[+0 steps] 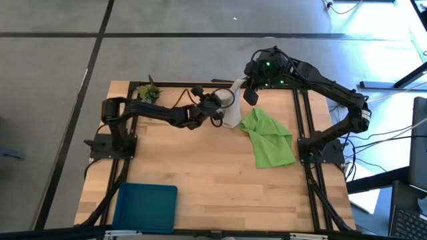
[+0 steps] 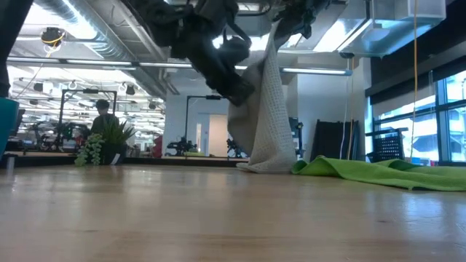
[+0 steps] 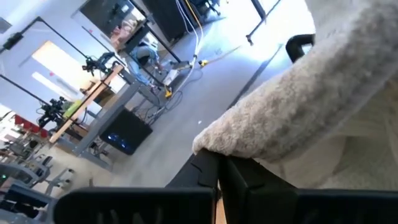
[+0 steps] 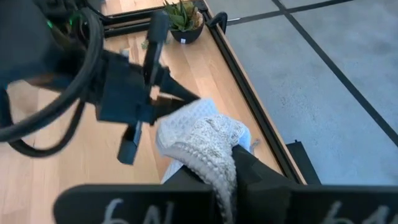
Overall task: Fold microfiber towels
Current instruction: Fold the gray microfiber cloth
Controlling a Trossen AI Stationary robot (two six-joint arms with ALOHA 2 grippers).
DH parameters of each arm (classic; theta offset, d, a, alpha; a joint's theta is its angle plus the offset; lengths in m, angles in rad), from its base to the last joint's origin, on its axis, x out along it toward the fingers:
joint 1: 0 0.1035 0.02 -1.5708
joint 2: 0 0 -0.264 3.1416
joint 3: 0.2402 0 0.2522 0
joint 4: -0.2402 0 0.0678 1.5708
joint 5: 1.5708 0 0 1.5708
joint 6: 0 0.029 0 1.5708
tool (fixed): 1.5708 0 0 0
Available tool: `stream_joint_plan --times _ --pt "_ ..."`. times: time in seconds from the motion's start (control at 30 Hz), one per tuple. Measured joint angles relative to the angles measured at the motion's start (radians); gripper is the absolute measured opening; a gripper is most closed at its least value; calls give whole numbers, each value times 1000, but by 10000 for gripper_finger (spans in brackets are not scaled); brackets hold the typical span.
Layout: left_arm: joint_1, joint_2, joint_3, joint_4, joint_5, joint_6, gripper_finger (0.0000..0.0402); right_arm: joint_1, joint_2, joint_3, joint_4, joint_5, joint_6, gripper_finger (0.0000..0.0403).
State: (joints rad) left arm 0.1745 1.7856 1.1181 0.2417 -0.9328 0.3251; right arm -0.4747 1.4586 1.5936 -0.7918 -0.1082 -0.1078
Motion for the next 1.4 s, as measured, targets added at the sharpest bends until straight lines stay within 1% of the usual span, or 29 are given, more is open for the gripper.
stream_joint_plan --times 0.27,0.43,0.53,0.63,0.7,0.8,0.83,0.9,1.17,1.23,1.4 --pt "0 -157 0 -169 12 2 0 0 0 0 -22 0 0 6" --pt "0 -278 0 -231 0 53 0 0 0 0 -34 0 -22 6" --pt "0 -339 0 -256 35 44 0 0 0 0 -31 0 -26 6" --pt "-9 -370 0 -302 94 -9 0 0 0 0 -29 0 -27 6" --pt "-19 -379 0 -334 151 -44 0 0 0 0 -29 0 -25 6" --pt "-47 -379 0 -378 291 -60 0 0 0 0 -29 0 -24 6" --pt "-62 -375 0 -384 324 -58 0 0 0 0 -29 0 -21 6" --pt "-99 -362 0 -382 358 -43 0 0 0 0 -29 0 -5 6" --pt "-252 -320 -1 -349 357 119 0 0 0 0 -28 1 -5 6" --pt "-273 -319 -1 -351 353 119 0 0 0 0 -28 0 -5 6" --pt "-297 -319 -1 -363 348 51 0 0 0 0 -28 1 -5 6"
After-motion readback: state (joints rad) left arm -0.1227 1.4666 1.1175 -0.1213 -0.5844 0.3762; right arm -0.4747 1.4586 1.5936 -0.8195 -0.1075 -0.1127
